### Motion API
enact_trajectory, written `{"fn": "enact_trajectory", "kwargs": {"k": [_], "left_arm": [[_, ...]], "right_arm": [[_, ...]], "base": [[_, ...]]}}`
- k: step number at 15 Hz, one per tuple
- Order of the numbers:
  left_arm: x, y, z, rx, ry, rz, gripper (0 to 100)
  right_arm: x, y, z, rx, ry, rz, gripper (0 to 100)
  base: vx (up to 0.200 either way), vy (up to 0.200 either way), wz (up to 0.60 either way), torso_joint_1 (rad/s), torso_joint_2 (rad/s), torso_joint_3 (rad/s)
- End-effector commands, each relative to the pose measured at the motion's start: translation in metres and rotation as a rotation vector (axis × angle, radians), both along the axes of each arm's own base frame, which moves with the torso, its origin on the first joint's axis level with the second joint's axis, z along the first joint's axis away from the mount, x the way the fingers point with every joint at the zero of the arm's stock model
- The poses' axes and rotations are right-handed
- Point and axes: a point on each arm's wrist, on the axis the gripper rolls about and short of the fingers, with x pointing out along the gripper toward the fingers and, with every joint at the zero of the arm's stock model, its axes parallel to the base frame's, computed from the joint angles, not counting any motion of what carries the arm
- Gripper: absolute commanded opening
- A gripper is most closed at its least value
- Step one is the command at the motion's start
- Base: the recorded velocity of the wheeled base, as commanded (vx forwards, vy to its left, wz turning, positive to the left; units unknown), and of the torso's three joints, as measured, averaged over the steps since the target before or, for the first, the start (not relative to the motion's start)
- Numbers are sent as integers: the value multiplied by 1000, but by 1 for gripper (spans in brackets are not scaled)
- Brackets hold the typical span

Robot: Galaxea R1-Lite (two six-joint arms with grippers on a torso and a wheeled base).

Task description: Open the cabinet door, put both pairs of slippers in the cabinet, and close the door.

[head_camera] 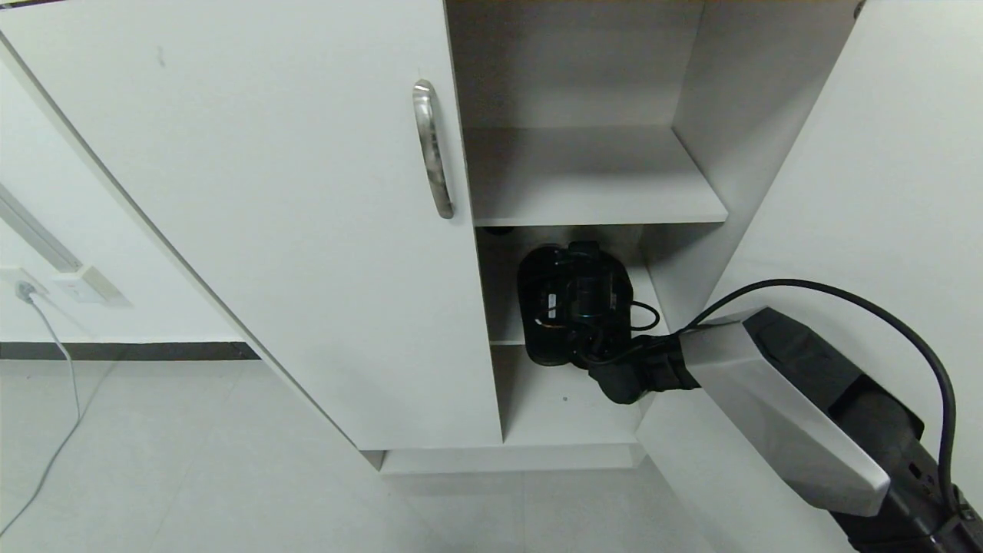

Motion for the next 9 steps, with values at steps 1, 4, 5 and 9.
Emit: {"fn": "enact_trajectory", "kwargs": {"k": [1,4,5,9], "left_arm": [[0,0,0,0,1,0,0],[0,0,0,1,1,-1,0],[0,0,0,3,1,-1,0],[0,0,0,-2,1,-3,0]], "right_arm": [[-7,-2,9,2,-1,3,100],[-33,-6,20,9,-4,24,100],[-48,-8,23,17,-16,40,100],[-100,-15,24,13,-11,75,100]], "base": [[0,0,0,0,0,0],[0,0,0,0,0,0],[0,0,0,0,0,0],[0,0,0,0,0,0]]}}
